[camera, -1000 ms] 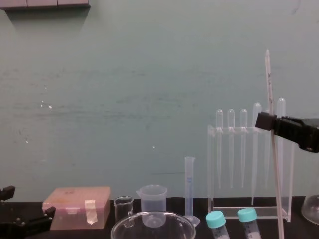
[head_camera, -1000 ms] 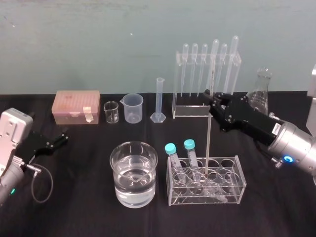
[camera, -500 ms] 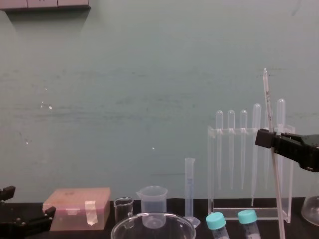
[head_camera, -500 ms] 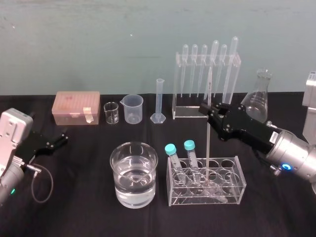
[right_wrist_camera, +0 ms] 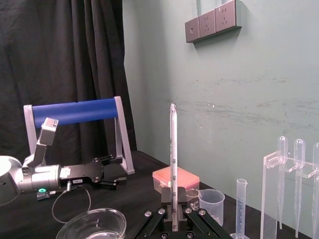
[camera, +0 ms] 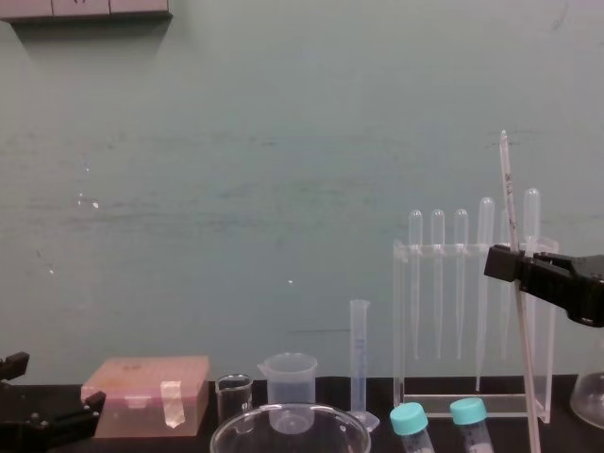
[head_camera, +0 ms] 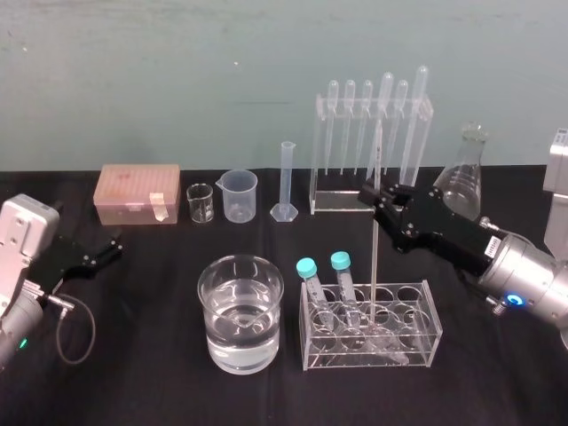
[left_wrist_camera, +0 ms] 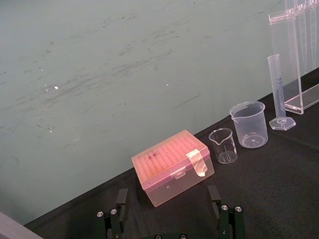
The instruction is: Hold the thermometer with one hand and immerse one end into the beaker, then reinsert it into the test tube rack.
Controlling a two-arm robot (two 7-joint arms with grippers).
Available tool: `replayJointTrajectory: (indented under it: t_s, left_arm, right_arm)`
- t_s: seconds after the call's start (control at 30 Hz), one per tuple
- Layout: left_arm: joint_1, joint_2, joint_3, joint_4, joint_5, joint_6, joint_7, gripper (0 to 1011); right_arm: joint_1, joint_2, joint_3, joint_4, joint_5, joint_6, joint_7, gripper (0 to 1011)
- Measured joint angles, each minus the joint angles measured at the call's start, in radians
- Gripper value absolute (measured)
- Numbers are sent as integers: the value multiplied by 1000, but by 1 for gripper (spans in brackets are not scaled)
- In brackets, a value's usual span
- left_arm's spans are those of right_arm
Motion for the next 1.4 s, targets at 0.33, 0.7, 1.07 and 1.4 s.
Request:
replayJointTrajectory:
  t_s: [0.33,0.7,1.07,1.4]
  left_arm:
    - [0,0,0,0,0,0,0,1008]
    - [0,0,0,0,0,0,0,1008]
    - [0,0,0,0,0,0,0,1008]
    - [0,0,0,0,0,0,0,1008]
  right_arm:
    - [-1,1,-2,2,0,5,0,239]
    - [0,1,-1,1,1,5,0,592]
    - [-11,-6,21,-22,-22,14,-80,915]
    - [-103,-29,134,-40,-160,-6,-416,1003]
